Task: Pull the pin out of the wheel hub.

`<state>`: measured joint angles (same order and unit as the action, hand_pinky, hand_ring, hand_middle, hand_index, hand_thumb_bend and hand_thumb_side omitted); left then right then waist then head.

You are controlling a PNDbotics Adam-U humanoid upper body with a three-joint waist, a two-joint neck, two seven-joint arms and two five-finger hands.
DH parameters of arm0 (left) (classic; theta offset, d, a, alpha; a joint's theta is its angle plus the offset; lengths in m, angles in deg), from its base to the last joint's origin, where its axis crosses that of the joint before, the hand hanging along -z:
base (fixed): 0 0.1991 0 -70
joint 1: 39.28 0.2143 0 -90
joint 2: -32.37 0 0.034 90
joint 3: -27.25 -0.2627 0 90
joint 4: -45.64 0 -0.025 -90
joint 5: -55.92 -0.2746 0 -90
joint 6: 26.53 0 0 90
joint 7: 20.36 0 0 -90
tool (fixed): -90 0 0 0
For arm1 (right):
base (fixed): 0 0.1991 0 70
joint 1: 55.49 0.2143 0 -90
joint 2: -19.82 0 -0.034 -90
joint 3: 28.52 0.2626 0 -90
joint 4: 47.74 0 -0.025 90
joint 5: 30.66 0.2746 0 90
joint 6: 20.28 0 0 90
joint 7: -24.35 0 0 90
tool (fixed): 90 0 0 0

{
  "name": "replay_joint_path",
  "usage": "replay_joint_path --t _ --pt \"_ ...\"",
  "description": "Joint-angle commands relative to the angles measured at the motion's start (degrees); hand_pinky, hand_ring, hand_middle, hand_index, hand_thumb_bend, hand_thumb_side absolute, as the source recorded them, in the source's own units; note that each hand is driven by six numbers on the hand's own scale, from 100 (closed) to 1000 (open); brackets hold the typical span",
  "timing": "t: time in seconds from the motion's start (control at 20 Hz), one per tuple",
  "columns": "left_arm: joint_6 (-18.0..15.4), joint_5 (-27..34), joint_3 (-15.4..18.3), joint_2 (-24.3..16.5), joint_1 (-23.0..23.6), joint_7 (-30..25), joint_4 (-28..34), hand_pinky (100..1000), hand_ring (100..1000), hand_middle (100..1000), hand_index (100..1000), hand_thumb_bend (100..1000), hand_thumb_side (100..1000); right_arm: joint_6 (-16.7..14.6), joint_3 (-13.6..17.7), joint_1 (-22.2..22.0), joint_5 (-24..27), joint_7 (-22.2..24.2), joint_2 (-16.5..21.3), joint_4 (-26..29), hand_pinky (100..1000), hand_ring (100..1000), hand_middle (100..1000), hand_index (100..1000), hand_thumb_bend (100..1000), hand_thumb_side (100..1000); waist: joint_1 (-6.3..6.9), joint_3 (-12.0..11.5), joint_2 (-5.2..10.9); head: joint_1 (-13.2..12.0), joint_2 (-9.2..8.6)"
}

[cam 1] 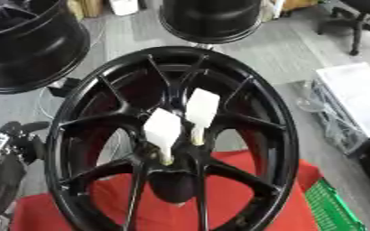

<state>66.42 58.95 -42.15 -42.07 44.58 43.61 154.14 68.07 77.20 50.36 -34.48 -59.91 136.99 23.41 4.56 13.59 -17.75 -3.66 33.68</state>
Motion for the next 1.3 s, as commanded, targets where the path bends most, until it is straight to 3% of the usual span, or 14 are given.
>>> replay_joint_path --t 0.05,0.35,0.55,0.65,0.8,0.85,0.9,0.95,1.1,1.3 --pt "-0.3 -0.1 -0.7 -0.2 -0.5 -0.6 1.2 650 464 501 782 133 967 2.7 -0.6 -2.6 0.7 -2.1 -2.5 -4.0 441 416 928 958 100 1000 -0.33 -0.8 0.8 1.8 -0.38" --pt "-0.3 0.2 -2.7 -0.3 0.1 -2.8 0.5 650 463 501 782 134 968 8.0 -0.7 -11.3 5.9 -7.4 -10.4 -12.7 440 415 916 956 100 1000 -1.32 -4.8 1.96 5.3 1.17" --pt "-0.3 0.5 -3.8 -0.3 0.8 -4.0 0.0 651 463 502 782 135 968 11.2 -1.5 -15.3 9.3 -10.9 -10.1 -18.4 430 410 911 953 100 1000 -1.74 -6.9 3.19 6.8 2.44" --pt "-0.3 0.7 -3.9 -0.3 0.9 -4.3 -0.1 651 464 502 782 135 967 10.4 -1.7 -13.6 9.5 -12.6 -10.6 -19.9 421 410 908 949 100 1000 -1.81 -7.1 3.48 6.8 2.63" --pt "-0.2 0.8 -3.8 -0.3 1.0 -4.4 -0.2 651 464 503 782 136 966 8.0 0.3 -10.8 8.3 -15.3 -13.3 -17.0 426 425 902 937 100 982 -1.82 -6.8 3.69 6.5 2.63" --pt "-0.2 0.9 -3.8 -0.3 1.0 -4.4 -0.2 651 464 503 782 137 967 7.2 0.9 -9.8 7.8 -16.1 -14.4 -15.7 430 433 899 930 100 877 -1.82 -6.8 3.77 6.4 2.65" --pt "-0.1 0.9 -3.8 -0.2 1.0 -4.4 -0.2 651 464 503 782 137 968 6.3 1.3 -8.5 7.3 -17.0 -15.7 -14.4 431 437 898 928 100 833 -1.81 -6.8 3.82 6.3 2.72" --pt "-0.1 0.9 -3.8 -0.2 1.0 -4.5 -0.3 651 465 503 782 139 969 5.5 1.1 -7.3 6.7 -17.9 -16.9 -13.0 435 444 898 926 100 715 -1.81 -6.7 3.77 6.3 2.68" --pt "0.1 0.7 -3.9 0.1 0.8 -4.7 -0.3 651 465 503 782 140 971 2.8 -1.5 -3.3 4.4 -20.5 -21.1 -8.8 439 447 887 916 100 551 -1.73 -6.3 3.63 6.1 2.69" --pt "0.3 0.6 -4.1 0.3 0.5 -4.9 -0.4 652 465 503 782 142 974 -0.6 -5.9 0.4 0.9 -22.4 -26.6 -3.2 447 450 874 898 100 531 -1.65 -5.9 3.21 5.8 2.46"
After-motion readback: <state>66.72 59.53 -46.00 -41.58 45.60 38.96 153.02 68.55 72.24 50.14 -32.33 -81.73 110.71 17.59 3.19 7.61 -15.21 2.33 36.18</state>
